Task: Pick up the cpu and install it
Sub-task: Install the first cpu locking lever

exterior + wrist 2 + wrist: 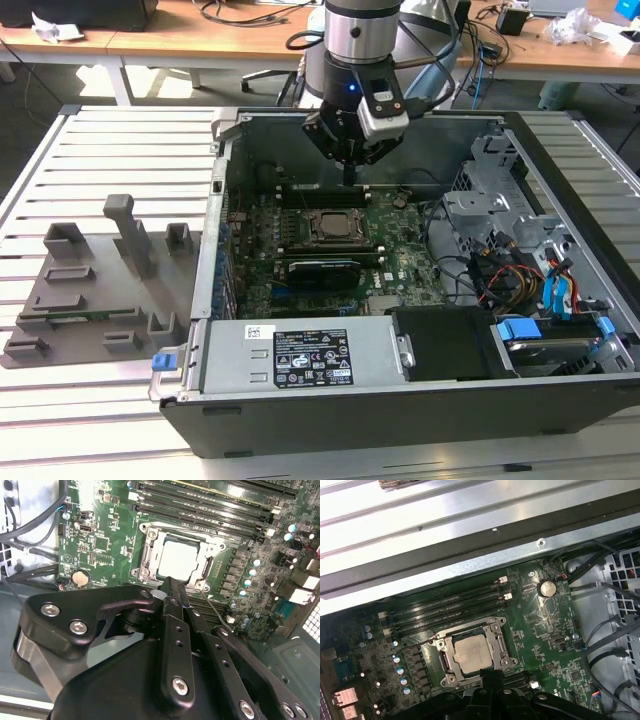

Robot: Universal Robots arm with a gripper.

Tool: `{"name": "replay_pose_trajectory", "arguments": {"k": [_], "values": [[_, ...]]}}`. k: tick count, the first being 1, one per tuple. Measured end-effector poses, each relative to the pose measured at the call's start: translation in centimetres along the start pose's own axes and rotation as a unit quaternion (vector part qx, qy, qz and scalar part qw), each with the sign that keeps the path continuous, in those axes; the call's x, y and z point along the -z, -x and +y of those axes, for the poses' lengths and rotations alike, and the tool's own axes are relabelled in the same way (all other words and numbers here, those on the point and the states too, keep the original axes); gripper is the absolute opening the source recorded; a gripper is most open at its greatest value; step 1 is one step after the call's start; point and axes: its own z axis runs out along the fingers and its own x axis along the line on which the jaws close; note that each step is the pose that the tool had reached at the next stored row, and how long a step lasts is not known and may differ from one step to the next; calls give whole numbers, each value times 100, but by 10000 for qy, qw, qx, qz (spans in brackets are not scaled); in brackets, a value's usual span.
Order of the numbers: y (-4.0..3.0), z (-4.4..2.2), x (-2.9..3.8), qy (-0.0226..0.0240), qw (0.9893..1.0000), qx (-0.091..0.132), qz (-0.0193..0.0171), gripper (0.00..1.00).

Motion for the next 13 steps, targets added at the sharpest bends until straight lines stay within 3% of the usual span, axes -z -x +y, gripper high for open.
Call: {"name": "replay_pose_trajectory", "arguments": {"k": [8, 13], "values": [[0, 0, 0, 19, 9995, 313, -10, 11], [0, 0, 0, 35, 9983, 575, -19, 11]]}}
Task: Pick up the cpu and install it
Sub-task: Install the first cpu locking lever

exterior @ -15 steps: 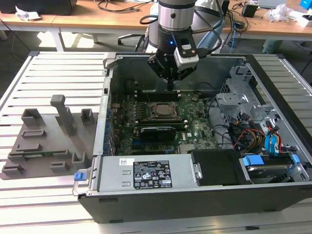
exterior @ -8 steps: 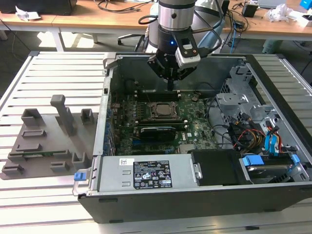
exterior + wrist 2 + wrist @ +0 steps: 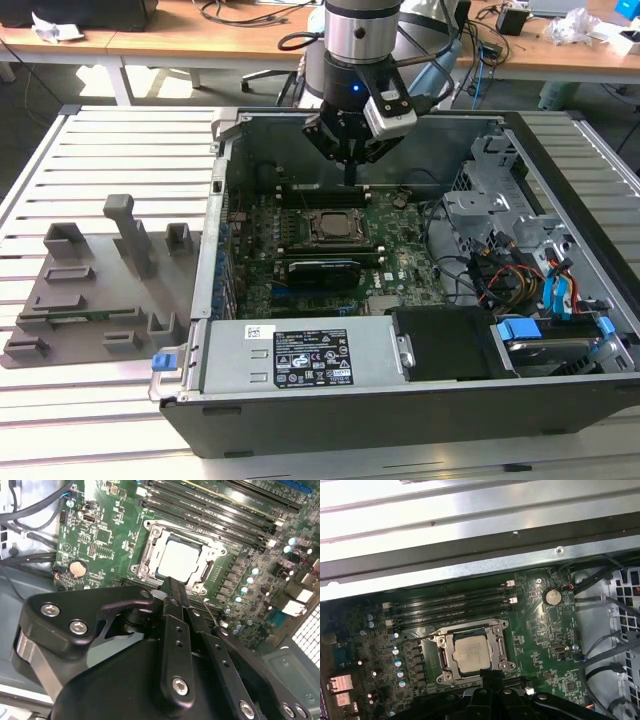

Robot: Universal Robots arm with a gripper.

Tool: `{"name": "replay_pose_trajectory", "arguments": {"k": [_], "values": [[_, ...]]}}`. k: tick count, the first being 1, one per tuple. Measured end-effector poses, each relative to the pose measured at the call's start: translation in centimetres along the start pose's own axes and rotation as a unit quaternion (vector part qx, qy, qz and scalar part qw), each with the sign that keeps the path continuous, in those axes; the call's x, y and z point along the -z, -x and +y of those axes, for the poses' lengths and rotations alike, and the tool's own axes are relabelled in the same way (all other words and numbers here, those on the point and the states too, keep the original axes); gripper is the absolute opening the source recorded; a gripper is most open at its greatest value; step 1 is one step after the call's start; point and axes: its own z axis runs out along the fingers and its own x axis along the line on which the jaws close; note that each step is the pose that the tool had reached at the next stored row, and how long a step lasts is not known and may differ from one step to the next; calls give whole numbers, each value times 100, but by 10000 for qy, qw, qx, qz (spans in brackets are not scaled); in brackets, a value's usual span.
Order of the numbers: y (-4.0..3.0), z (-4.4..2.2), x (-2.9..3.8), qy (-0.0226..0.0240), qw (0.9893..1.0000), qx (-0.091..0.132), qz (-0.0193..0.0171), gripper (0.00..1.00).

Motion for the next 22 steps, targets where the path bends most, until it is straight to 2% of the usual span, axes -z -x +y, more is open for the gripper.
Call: {"name": "replay_pose_trajectory", "arguments": {"k": [3, 6, 12, 15, 17, 18, 19, 22], "values": [[0, 0, 0, 11, 9998, 175, -6, 11], [0, 0, 0, 27, 9990, 439, -14, 11], [0, 0, 0, 44, 9974, 720, -24, 11], [0, 0, 0, 45, 9972, 748, -14, 11], [1, 0, -3, 31, 9971, 753, 138, 11], [3, 1, -6, 19, 9968, 758, 269, 11], [4, 1, -7, 11, 9965, 762, 347, 11], [3, 1, -7, 10, 9965, 761, 357, 11]]}}
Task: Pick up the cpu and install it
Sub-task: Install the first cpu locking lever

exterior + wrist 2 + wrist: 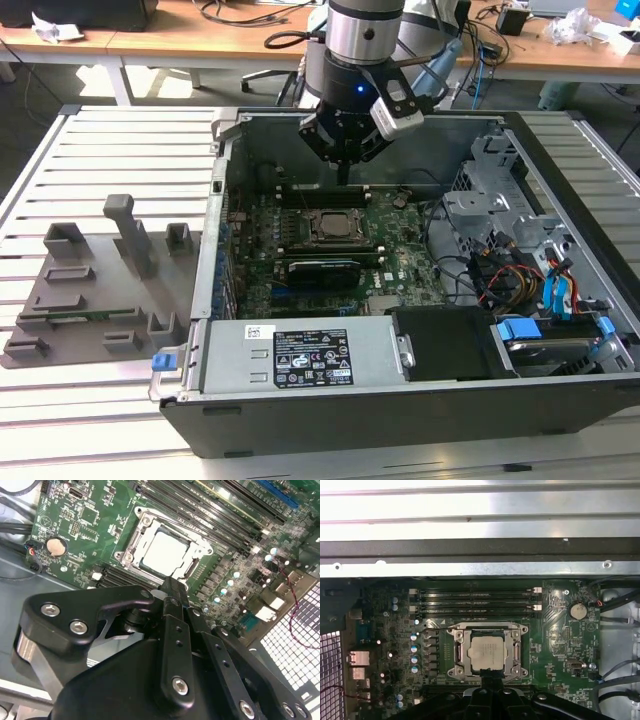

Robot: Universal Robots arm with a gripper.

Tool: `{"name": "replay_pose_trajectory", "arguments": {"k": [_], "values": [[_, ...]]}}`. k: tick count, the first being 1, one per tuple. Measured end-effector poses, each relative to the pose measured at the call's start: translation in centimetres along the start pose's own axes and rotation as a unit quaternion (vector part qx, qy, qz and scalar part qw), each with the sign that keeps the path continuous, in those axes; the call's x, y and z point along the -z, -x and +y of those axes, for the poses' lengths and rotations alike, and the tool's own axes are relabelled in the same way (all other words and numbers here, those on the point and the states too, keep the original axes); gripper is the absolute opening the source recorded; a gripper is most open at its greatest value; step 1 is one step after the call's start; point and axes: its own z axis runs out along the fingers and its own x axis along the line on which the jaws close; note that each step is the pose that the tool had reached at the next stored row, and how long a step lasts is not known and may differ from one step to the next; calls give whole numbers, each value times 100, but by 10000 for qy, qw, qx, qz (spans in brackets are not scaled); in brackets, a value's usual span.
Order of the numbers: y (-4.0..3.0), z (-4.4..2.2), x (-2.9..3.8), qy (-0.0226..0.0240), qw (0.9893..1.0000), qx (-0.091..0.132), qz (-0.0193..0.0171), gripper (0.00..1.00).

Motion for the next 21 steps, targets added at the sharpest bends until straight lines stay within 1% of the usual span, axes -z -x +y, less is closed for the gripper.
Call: {"name": "replay_pose_trajectory", "arguments": {"k": [4, 6, 7, 9, 21], "values": [[-6, 0, 0, 0, 10000, 0, 3, 11], [-28, 0, -2, 1, 10000, 1, 2, 11], [-48, -1, -2, 1, 10000, 0, 2, 11], [-112, -2, -2, 0, 10000, 0, 2, 11], [-276, 1, -6, -1, 10000, 0, 3, 11]]}}
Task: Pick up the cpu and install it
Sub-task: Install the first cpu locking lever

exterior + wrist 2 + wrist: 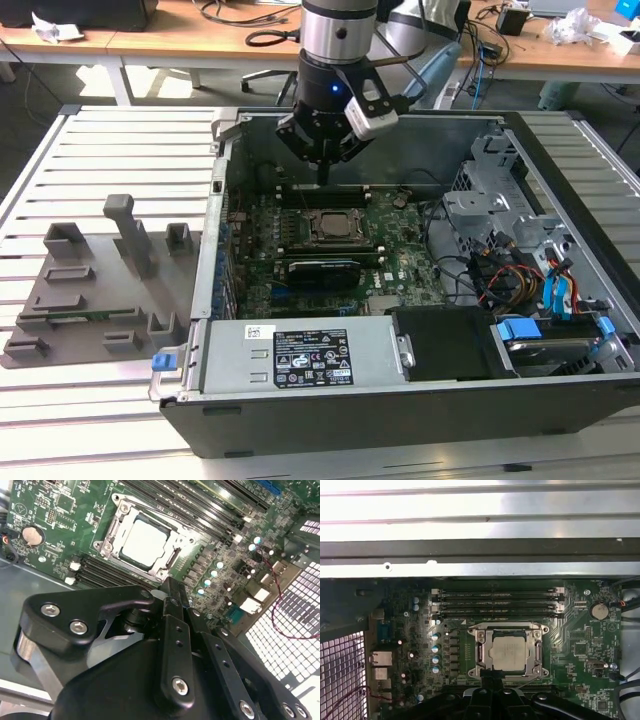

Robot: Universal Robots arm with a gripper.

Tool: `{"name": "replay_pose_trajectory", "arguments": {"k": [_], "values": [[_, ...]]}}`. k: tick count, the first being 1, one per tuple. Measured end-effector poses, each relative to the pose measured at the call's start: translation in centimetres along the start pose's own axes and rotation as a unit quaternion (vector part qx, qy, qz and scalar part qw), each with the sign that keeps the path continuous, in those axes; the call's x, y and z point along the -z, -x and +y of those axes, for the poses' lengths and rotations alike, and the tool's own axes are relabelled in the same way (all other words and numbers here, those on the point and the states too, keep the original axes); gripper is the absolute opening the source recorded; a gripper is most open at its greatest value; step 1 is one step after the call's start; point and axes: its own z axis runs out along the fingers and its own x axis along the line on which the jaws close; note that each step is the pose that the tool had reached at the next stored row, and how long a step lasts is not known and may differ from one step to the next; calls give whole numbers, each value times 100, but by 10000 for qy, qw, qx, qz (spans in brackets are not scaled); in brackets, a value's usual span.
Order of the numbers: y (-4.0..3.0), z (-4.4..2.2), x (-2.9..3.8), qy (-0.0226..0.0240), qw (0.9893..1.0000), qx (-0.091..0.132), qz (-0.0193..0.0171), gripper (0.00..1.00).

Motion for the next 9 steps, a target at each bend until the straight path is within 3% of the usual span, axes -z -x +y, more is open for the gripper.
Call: {"name": "replay_pose_trajectory", "arguments": {"k": [9], "values": [[-159, 82, -25, 0, 10000, 0, -1, 11]]}}
